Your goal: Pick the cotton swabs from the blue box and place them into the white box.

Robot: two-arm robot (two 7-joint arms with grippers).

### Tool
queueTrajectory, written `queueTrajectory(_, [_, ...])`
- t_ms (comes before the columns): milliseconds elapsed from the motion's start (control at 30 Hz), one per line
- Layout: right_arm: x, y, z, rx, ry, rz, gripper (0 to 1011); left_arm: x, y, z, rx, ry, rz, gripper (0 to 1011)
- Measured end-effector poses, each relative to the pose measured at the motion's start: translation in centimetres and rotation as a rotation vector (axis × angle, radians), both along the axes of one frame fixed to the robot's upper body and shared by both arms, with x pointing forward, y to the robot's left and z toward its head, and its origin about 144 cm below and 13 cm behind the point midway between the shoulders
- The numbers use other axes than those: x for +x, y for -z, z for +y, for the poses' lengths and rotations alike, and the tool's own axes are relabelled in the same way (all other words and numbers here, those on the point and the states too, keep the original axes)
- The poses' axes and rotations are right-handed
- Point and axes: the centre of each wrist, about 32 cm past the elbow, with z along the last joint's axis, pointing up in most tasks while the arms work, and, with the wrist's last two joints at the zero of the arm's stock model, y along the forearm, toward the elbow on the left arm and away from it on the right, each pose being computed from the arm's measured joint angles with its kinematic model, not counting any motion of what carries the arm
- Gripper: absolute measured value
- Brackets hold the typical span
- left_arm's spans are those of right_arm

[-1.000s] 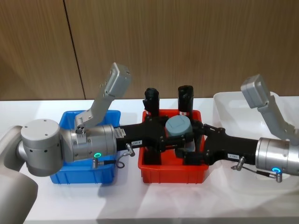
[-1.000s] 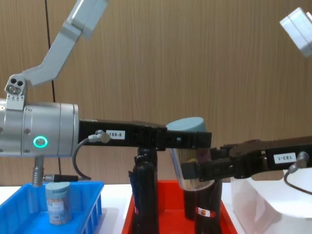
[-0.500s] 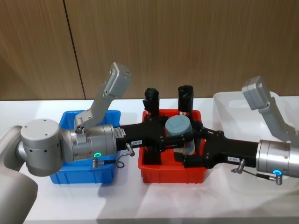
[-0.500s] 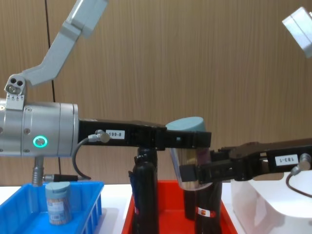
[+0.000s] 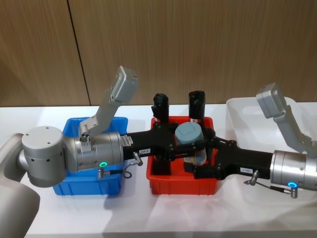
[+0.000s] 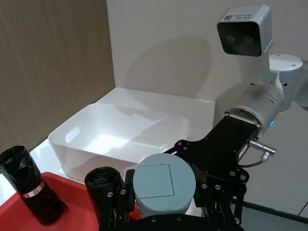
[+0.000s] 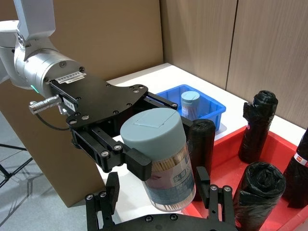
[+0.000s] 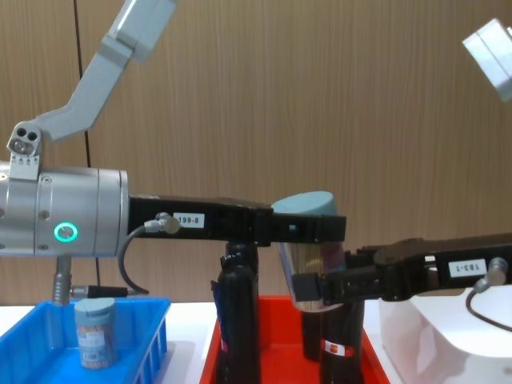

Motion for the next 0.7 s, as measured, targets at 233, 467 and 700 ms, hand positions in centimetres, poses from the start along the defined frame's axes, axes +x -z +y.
queueTrajectory(233, [0.01, 0.25, 0.11, 0.004, 0.007, 0.000, 1002, 0.00, 0.00, 0.00, 0.000, 0.000, 0.000, 668])
queueTrajectory(467, [0.10, 0.34, 0.27, 0.005, 0.014, -0.001, 1002, 0.00, 0.00, 0.00, 0.000, 0.000, 0.000, 669])
queueTrajectory(700, [0.29, 0.31, 0.54, 0.010, 0.023, -0.003, 884, 0.00, 0.00, 0.00, 0.000, 0.000, 0.000, 669])
